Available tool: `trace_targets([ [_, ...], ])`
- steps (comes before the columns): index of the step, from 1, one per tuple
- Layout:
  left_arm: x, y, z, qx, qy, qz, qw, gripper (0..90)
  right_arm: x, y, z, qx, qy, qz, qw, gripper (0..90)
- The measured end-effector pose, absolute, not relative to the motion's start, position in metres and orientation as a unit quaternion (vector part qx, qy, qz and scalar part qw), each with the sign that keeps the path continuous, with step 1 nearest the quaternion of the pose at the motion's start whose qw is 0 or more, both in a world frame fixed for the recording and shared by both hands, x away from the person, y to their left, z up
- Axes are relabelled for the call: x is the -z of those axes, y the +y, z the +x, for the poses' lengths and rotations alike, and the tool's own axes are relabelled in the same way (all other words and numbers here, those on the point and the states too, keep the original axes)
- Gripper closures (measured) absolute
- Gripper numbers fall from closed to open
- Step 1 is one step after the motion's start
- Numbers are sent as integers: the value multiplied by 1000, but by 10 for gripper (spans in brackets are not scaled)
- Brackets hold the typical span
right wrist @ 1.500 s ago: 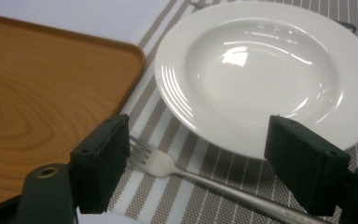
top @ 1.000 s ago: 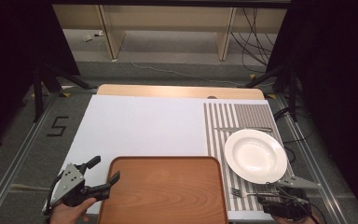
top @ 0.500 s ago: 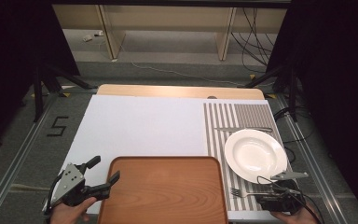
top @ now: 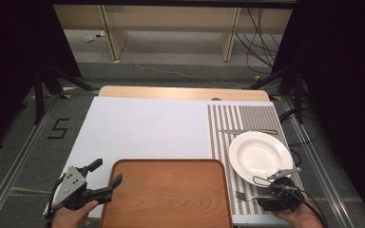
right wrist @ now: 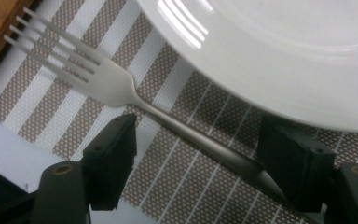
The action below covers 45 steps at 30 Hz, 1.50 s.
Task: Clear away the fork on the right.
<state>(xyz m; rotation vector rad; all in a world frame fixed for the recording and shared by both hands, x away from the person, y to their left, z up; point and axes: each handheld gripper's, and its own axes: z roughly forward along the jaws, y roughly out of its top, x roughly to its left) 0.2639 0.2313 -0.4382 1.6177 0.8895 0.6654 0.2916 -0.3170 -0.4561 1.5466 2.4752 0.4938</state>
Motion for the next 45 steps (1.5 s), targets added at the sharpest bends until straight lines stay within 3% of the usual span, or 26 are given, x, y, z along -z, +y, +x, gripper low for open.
trace_targets([
  [4,438,231,264,-282,377,685,556,164,458,-320,294,-154,856,483,97,315],
  [14,438,231,264,-283,376,685,556,164,454,-313,289,-119,857,494,80,446],
  [45,439,230,263,-285,375,686,554,164,450,-296,297,-76,922,375,52,838],
])
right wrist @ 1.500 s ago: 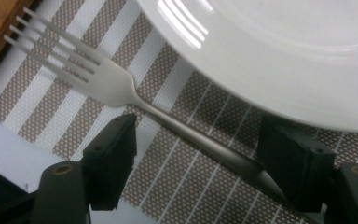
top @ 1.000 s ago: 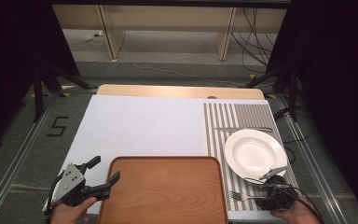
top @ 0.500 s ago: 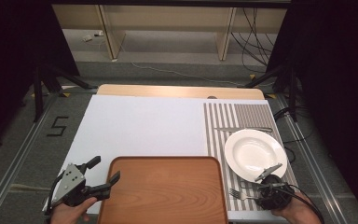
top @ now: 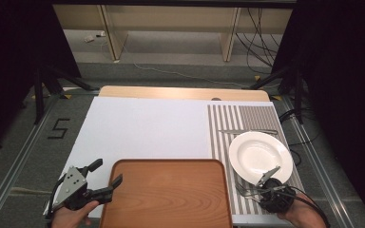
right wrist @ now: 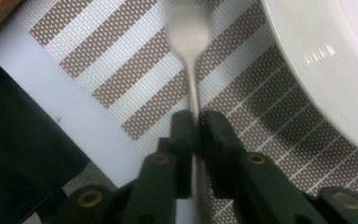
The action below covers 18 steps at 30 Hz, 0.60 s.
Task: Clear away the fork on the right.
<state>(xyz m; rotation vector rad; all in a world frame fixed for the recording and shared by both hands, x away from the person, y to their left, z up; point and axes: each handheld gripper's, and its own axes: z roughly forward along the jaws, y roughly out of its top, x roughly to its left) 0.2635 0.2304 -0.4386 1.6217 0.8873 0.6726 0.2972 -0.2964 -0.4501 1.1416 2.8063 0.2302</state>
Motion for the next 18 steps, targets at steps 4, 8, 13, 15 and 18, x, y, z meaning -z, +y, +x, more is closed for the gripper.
trace_targets([
  [4,439,231,264,-285,376,686,554,164,450,-295,298,-72,924,371,54,843],
  [8,438,231,264,-285,376,685,554,164,450,-295,298,-73,927,362,57,847],
  [13,438,231,264,-285,376,685,555,164,444,-294,296,-88,928,356,58,850],
  [15,438,231,264,-286,376,685,555,164,442,-293,295,-90,929,356,57,851],
  [18,438,231,264,-286,376,685,554,164,438,-287,293,-96,932,345,57,851],
])
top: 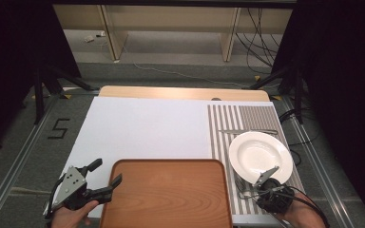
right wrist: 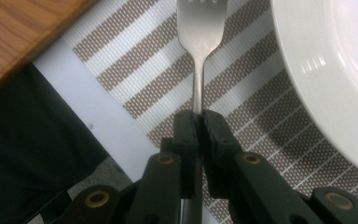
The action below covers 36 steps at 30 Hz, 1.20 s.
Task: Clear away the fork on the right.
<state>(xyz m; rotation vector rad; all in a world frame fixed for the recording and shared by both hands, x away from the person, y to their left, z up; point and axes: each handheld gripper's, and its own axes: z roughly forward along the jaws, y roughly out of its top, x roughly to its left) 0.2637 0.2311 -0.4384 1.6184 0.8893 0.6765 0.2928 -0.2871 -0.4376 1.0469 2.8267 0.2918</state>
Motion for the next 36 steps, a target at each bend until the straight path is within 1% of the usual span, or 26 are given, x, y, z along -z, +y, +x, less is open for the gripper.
trace_targets([
  [13,438,231,264,-287,376,685,554,164,419,-271,288,-136,932,326,82,852],
  [24,439,232,264,-287,380,683,554,164,406,-248,284,-162,935,303,84,852],
  [36,438,232,264,-289,379,683,554,164,403,-217,282,-172,944,268,85,852],
])
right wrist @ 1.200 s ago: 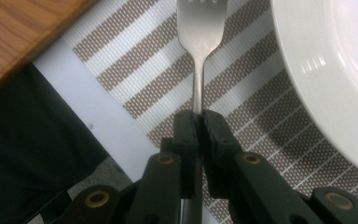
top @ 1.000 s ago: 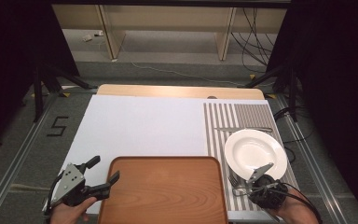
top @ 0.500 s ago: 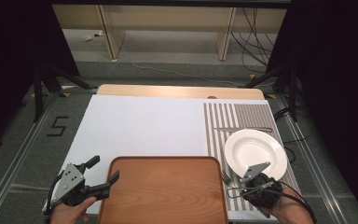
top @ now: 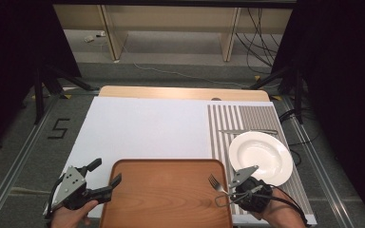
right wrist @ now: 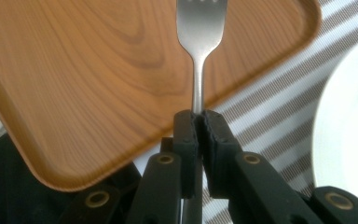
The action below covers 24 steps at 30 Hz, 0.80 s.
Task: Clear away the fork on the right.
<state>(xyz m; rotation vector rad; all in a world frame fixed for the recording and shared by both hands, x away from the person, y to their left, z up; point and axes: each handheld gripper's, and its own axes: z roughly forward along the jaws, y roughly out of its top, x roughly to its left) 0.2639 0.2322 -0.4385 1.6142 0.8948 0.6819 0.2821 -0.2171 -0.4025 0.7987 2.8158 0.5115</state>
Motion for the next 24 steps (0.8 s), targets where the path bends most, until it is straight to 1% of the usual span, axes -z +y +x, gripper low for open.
trace_targets([
  [12,438,232,264,-289,376,681,558,164,405,-184,282,-168,953,241,75,852],
  [24,438,232,263,-288,377,683,556,164,409,-162,285,-156,959,225,68,852],
])
